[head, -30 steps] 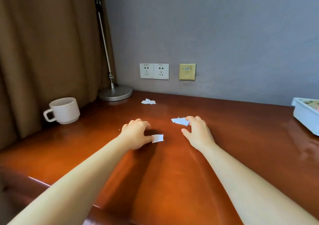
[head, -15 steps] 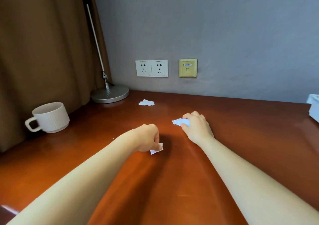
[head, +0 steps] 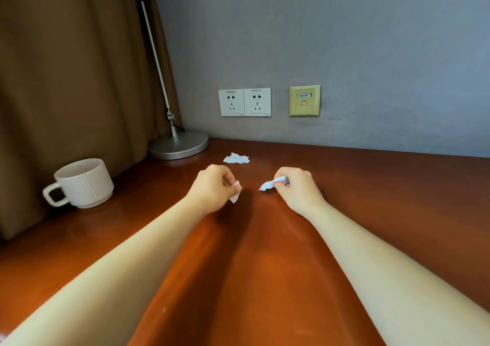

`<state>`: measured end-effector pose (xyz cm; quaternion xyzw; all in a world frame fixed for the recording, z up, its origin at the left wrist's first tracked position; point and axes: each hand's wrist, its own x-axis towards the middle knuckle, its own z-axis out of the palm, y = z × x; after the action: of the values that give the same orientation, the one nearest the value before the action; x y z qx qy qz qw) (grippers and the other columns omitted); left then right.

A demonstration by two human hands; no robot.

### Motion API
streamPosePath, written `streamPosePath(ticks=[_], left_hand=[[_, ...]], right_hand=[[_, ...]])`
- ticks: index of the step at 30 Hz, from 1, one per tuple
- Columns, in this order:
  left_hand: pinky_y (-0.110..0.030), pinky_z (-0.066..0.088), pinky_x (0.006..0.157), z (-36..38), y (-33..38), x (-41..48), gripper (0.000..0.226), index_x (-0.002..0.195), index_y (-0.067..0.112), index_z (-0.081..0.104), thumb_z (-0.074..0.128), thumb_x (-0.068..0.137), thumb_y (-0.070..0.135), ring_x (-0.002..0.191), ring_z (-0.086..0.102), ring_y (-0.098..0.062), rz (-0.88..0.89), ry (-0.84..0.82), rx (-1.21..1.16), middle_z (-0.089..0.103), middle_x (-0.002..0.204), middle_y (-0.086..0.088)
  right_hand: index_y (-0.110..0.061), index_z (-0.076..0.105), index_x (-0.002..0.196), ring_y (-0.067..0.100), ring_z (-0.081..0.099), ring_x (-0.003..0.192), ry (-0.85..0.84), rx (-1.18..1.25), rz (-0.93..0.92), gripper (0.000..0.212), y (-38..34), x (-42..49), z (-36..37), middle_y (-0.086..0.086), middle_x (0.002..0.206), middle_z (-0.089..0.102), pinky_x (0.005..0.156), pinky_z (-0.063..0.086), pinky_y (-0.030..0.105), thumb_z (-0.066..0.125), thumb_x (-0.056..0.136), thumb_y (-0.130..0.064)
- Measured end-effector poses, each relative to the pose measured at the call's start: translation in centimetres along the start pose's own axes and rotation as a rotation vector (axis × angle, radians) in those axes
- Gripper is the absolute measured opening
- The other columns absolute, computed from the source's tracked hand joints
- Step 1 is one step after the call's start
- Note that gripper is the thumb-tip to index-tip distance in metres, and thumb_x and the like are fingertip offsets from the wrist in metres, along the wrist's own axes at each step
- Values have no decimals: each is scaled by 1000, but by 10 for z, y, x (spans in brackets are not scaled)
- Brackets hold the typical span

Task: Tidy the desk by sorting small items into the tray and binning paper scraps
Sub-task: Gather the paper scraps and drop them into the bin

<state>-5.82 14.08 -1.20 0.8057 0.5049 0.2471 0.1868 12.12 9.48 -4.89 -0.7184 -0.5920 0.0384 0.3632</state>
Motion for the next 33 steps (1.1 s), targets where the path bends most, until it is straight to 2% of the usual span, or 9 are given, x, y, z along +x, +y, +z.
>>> streamPosePath(ticks=[3, 7, 12, 14, 16, 18, 20, 26, 33], left_hand=[[-22, 41, 63, 13, -13, 24, 9, 89, 17, 58, 62, 90, 25, 76, 52, -12, -92, 147, -57, 56, 81, 3], [-37, 50, 86, 25, -25, 61, 10, 89, 20, 55, 57, 92, 29, 86, 57, -18, -113, 237, 12, 58, 86, 2], [-36, 43, 86, 37, -38, 107, 10, 91, 20, 57, 58, 90, 30, 97, 58, -21, -39, 210, 77, 59, 89, 4], [-35, 39, 88, 45, -46, 121, 15, 97, 20, 58, 60, 89, 32, 107, 53, -23, 21, 189, 111, 59, 104, 1], [-36, 33, 99, 50, -52, 132, 30, 116, 25, 54, 59, 89, 36, 124, 42, -22, 84, 174, 175, 49, 128, 1], [-40, 22, 111, 53, -55, 138, 49, 139, 30, 38, 52, 92, 39, 140, 25, -21, 124, 116, 229, 31, 150, 3], [-43, 11, 116, 53, -56, 142, 56, 148, 33, 23, 43, 96, 40, 146, 12, -19, 102, 37, 275, 17, 158, 6], [-44, 15, 113, 54, -56, 148, 47, 145, 30, 32, 31, 100, 41, 141, 23, -21, 62, -102, 343, 31, 153, 6], [-39, 33, 100, 52, -52, 137, 32, 123, 21, 53, 46, 96, 37, 125, 39, -25, 44, 34, 258, 47, 132, -1]], right_hand=[[-11, 67, 99, 11, 52, 86, 2, 34, -33, 15, -3, 23, 16, 1, 97, 57, 60, 33, 10, 55, 93, -15], [-10, 68, 97, 12, 47, 84, -11, 52, -80, 13, -4, 60, 37, -2, 92, 48, 59, 28, 9, 56, 92, -16], [-10, 68, 95, 16, 51, 87, 8, 63, -93, 14, -1, 100, 58, 5, 98, 56, 71, 38, 24, 55, 91, -11], [-10, 68, 95, 20, 54, 91, 5, 73, -71, 14, 1, 111, 62, 5, 99, 57, 73, 39, 26, 55, 89, -10], [-12, 64, 106, 23, 54, 101, 14, 93, -47, 22, 3, 119, 65, 7, 108, 58, 79, 42, 26, 56, 86, -8], [-13, 59, 120, 22, 52, 111, 0, 104, -34, 36, 4, 124, 67, 7, 118, 56, 85, 40, 25, 57, 85, -8], [-15, 57, 125, 21, 50, 117, -18, 99, -43, 39, 5, 125, 69, 6, 123, 56, 87, 39, 24, 57, 86, -10], [-15, 66, 111, 24, 50, 112, -56, -37, -50, 24, 5, 120, 68, 7, 116, 59, 91, 42, 31, 56, 90, -13], [-10, 67, 91, 18, 51, 84, -26, -4, -32, 13, 2, 110, 62, 4, 97, 57, 71, 39, 26, 55, 89, -8]])
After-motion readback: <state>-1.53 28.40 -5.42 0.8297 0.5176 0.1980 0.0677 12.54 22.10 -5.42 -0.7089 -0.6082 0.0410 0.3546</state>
